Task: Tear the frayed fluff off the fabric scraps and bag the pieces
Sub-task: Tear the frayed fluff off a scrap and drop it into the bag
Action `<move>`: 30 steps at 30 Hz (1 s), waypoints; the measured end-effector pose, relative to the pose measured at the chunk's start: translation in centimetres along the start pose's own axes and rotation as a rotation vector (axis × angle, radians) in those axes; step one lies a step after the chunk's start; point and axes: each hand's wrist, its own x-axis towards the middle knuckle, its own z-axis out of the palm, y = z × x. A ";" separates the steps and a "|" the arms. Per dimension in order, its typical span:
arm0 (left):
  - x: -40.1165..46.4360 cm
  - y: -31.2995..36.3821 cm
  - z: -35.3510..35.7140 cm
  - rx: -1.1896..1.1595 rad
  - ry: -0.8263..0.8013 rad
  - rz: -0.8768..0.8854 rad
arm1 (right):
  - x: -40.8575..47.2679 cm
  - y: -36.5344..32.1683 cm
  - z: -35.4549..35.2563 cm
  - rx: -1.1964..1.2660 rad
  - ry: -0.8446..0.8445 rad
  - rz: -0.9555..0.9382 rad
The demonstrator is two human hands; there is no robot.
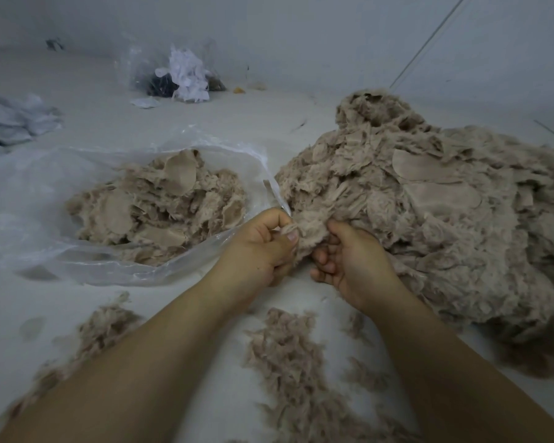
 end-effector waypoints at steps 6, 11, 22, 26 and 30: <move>-0.2 0.2 0.0 -0.004 0.036 0.030 | 0.1 0.1 0.0 0.031 0.000 0.002; -0.4 0.5 -0.2 -0.038 0.094 0.046 | 0.5 0.2 -0.1 0.159 0.048 0.030; -0.6 0.8 -1.3 0.326 0.183 0.215 | 0.2 0.3 -0.5 -0.081 -0.115 -0.057; -0.8 0.4 -0.9 0.377 0.121 0.126 | -0.3 0.4 -0.2 -0.242 -0.162 -0.111; -1.0 0.6 -0.6 0.384 0.035 0.158 | -0.4 0.3 -0.2 -0.177 -0.136 -0.093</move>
